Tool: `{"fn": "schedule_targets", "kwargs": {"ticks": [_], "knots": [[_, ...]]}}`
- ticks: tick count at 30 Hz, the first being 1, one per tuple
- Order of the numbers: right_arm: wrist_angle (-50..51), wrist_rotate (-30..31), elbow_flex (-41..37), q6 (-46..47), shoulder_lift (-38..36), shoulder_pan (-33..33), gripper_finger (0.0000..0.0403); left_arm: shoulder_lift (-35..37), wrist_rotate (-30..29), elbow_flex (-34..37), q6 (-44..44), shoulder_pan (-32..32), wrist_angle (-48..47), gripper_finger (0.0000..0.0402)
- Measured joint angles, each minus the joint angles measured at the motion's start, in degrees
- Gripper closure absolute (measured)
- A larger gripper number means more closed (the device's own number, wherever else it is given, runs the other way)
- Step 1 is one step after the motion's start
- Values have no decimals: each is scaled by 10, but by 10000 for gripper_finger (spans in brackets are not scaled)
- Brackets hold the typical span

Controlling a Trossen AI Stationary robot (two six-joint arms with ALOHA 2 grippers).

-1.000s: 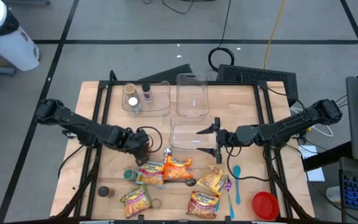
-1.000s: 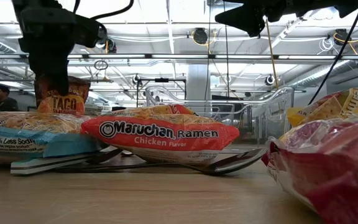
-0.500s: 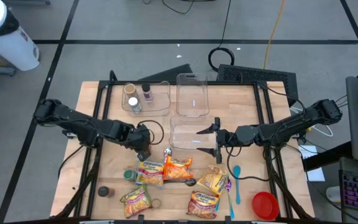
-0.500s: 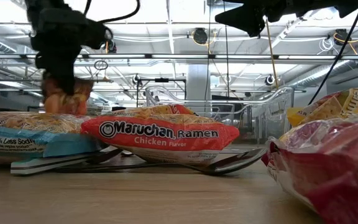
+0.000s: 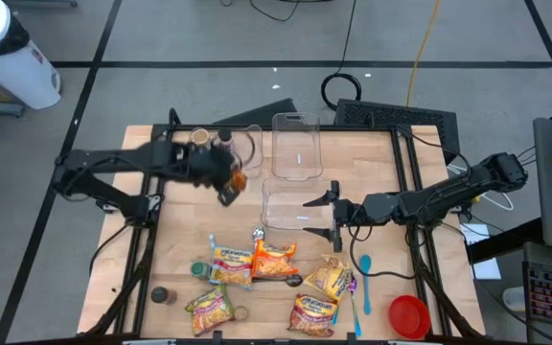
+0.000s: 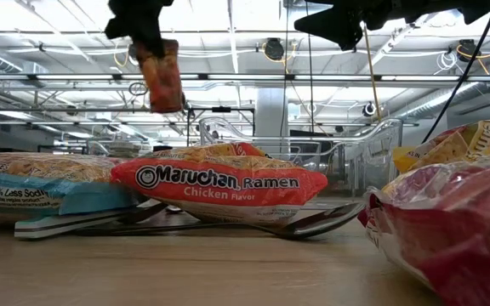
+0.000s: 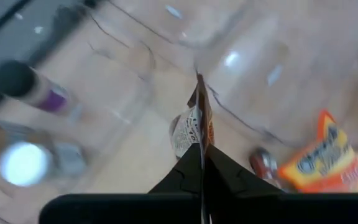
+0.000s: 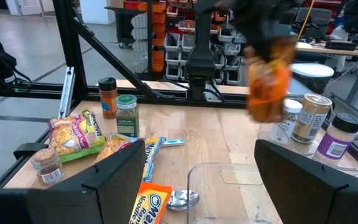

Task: Pick & Place Food Item
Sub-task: Put the orange seasoning pack into the top left transparent container

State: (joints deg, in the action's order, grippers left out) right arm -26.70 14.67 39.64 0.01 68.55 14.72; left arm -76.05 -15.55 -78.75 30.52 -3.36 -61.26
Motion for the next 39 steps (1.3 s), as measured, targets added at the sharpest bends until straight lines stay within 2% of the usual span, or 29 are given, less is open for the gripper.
{"fn": "schedule_targets", "kwargs": {"ticks": [8,17,22,39], "knots": [[0,0,0,0,0,0,110,-1,0,-8,-56,-153,-2,398],[0,0,0,0,0,0,110,-1,13,59,-65,-267,47,395],[0,0,0,0,0,0,110,-1,71,121,-65,-293,117,398],[0,0,0,0,0,0,110,-1,90,238,-19,-297,196,396]]}}
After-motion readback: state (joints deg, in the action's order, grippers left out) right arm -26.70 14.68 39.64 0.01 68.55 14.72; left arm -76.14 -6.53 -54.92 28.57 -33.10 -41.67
